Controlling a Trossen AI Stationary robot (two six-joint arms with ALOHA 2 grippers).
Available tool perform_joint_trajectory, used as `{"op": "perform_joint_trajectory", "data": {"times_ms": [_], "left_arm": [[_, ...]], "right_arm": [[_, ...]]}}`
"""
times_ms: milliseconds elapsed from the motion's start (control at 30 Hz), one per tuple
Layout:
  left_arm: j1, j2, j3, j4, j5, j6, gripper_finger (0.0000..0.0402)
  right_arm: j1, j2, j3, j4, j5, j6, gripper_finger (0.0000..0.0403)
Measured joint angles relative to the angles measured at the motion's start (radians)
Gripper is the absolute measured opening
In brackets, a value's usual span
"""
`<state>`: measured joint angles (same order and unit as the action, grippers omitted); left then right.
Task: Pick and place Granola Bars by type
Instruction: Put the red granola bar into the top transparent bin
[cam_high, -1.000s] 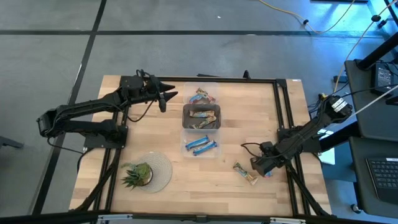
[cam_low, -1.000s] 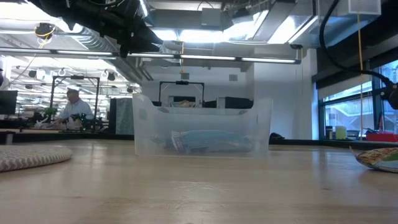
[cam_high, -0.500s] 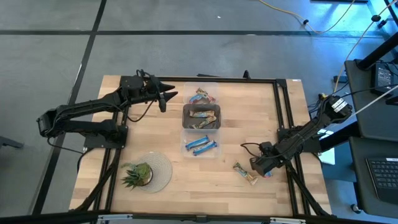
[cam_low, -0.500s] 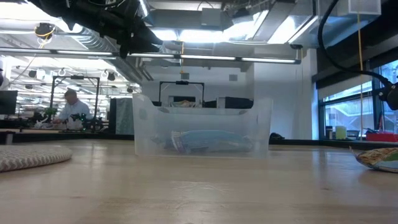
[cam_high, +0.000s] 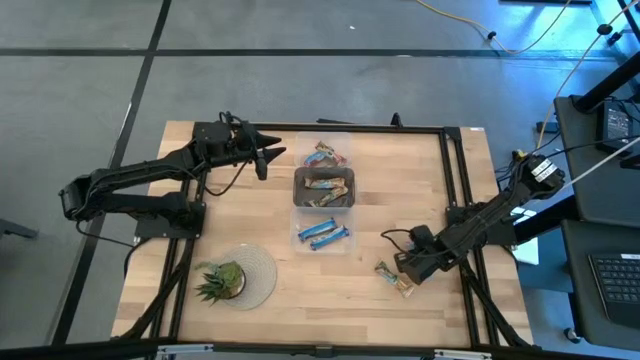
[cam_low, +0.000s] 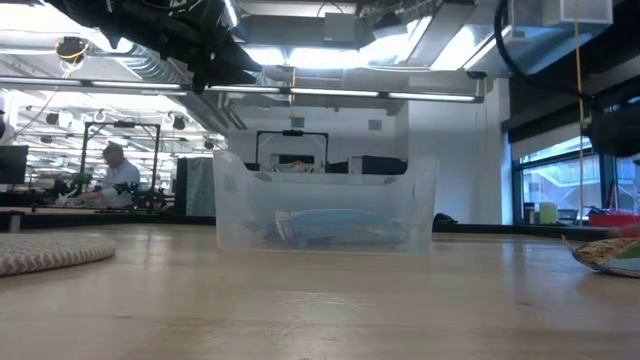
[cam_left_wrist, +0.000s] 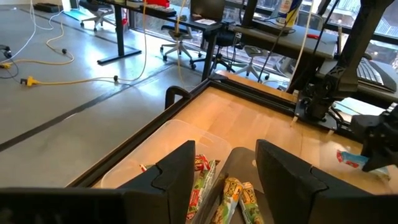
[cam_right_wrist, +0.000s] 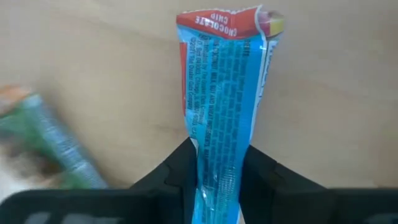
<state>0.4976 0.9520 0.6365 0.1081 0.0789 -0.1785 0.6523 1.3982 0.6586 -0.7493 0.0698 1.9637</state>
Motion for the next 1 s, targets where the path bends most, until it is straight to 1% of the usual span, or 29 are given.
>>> {"op": "perform_joint_trajectory", "data": {"times_ms": [67, 167, 267, 333, 433, 500, 567, 633, 733, 867, 1000], "left_arm": [[0.000, 0.000, 0.000, 0.000, 0.000, -0.001, 0.0162], [0.000, 0.000, 0.000, 0.000, 0.000, -0.007, 0.0164], [0.000, 0.000, 0.000, 0.000, 0.000, -0.010, 0.0164], [0.000, 0.000, 0.000, 0.000, 0.000, -0.011, 0.0163], [0.000, 0.000, 0.000, 0.000, 0.000, -0.018, 0.0161], [0.000, 0.000, 0.000, 0.000, 0.000, -0.019, 0.0162], [0.000, 0.000, 0.000, 0.000, 0.000, -0.019, 0.0164], [0.000, 0.000, 0.000, 0.000, 0.000, -0.019, 0.0164], [0.000, 0.000, 0.000, 0.000, 0.000, -0.024, 0.0163], [0.000, 0.000, 0.000, 0.000, 0.000, -0.078, 0.0162], [0.000, 0.000, 0.000, 0.000, 0.001, -0.098, 0.0164]], "right_arm": [[-0.017, -0.007, 0.025, -0.009, 0.042, -0.038, 0.0096], [-0.058, -0.033, 0.064, -0.009, 0.148, -0.124, 0.0096], [-0.104, -0.069, 0.114, -0.041, 0.281, -0.224, 0.0096], [-0.146, -0.103, 0.149, -0.059, 0.390, -0.318, 0.0096], [-0.224, -0.146, 0.212, -0.072, 0.541, -0.505, 0.0096], [-0.287, -0.169, 0.264, -0.070, 0.603, -0.669, 0.0096], [-0.359, -0.175, 0.321, -0.065, 0.637, -0.856, 0.0096], [-0.432, -0.175, 0.385, -0.051, 0.643, -1.057, 0.0096], [-0.547, -0.166, 0.469, 0.032, 0.623, -1.335, 0.0096], [-0.695, -0.148, 0.554, 0.168, 0.490, -1.653, 0.0096], [-0.808, -0.120, 0.590, 0.311, 0.372, -1.860, 0.0096]]}}
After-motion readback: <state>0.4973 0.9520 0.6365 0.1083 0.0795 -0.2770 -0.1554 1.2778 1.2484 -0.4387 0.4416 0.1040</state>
